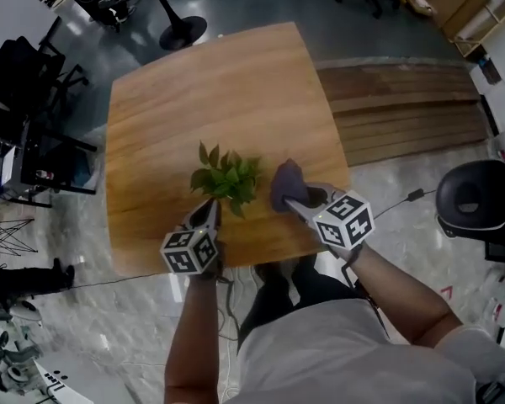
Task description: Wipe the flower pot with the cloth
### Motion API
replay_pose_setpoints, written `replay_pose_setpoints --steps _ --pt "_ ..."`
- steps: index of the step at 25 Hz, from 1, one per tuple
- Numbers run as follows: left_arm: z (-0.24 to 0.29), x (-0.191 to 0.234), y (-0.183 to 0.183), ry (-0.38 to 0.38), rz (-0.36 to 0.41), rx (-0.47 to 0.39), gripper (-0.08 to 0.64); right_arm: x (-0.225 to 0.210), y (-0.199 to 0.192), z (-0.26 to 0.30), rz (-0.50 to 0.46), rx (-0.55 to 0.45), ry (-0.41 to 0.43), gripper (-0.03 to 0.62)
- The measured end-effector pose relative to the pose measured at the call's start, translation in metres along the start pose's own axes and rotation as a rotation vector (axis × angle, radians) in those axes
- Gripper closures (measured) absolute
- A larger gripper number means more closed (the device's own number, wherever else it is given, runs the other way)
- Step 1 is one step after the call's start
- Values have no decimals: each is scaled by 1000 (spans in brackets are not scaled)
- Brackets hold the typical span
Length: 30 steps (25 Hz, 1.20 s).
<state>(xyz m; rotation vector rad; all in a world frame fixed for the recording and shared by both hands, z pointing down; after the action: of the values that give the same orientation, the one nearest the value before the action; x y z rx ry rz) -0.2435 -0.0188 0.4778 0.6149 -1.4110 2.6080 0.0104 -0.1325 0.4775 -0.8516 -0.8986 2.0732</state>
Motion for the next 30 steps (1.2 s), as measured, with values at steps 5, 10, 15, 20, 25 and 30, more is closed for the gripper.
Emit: replay_pose_setpoints --steps 5,10,15,20,25,30 --pt "45 42 -17 -3 -28 74 554 -20 -22 51 33 85 -6 492" --pt "76 79 -21 -5 -49 146 554 -35 -41 94 102 187 -30 492" --pt "103 107 -20 -33 -49 176 554 -51 -69 143 179 290 -44 492" --pt "116 115 -27 -74 -44 209 554 -55 -100 187 309 368 -21 492" --pt "124 122 -30 -101 -30 241 555 -50 -114 224 391 422 19 492" --pt "130 121 -30 -113 3 277 555 -42 -102 216 386 401 30 492"
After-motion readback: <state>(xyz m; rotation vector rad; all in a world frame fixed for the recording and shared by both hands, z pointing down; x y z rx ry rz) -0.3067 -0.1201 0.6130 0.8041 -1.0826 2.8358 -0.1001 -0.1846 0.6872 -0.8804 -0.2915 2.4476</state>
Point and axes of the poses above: the fingertips, and each gripper's own axes: z forward along the fingers, x to its left, y out of its top, the point moved 9 cm from there along -z, backward along the fingers, and after that the axes turned 13 degrees about -y, right-handed, at the moved point
